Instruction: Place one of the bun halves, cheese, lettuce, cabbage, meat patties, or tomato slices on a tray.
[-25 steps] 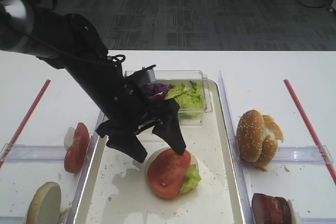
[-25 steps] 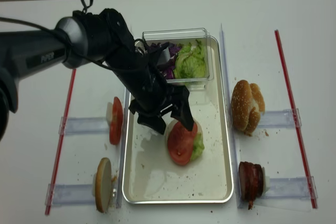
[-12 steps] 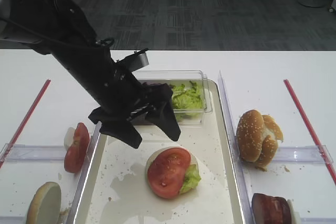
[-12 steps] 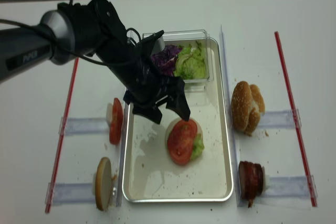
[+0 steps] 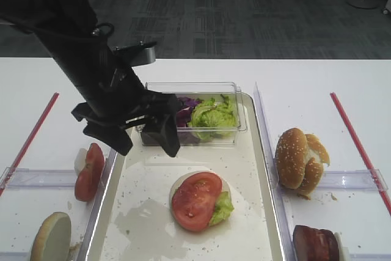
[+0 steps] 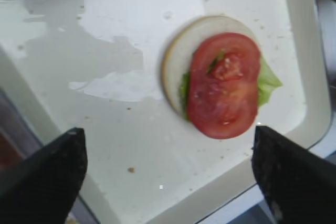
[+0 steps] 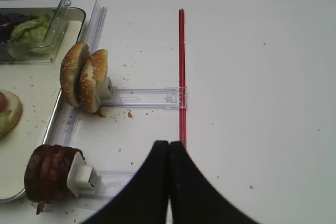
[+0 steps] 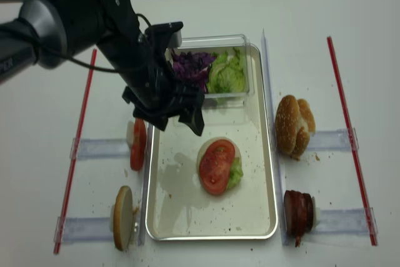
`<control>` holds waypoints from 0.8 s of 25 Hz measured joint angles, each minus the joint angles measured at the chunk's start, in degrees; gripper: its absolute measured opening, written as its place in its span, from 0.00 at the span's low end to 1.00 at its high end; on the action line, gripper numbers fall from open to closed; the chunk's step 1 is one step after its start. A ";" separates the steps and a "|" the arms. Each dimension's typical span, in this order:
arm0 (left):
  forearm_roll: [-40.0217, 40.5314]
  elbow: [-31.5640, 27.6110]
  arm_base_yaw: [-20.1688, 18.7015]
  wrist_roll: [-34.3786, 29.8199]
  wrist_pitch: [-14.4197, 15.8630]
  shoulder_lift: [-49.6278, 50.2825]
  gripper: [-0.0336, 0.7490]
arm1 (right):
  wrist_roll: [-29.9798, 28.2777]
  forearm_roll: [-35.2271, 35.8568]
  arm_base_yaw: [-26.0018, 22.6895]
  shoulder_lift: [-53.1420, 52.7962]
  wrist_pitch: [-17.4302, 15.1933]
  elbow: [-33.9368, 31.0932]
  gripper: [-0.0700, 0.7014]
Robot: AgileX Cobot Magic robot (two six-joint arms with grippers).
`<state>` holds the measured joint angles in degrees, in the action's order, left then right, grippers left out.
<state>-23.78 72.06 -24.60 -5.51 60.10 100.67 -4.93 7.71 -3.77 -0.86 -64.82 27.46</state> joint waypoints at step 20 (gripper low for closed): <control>18.34 0.49 0.71 10.48 2.48 -1.98 0.79 | 0.00 0.00 0.00 0.00 0.00 0.00 0.14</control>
<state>-5.45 72.55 -23.88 4.97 62.58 98.69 -4.93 7.71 -3.77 -0.86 -64.82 27.46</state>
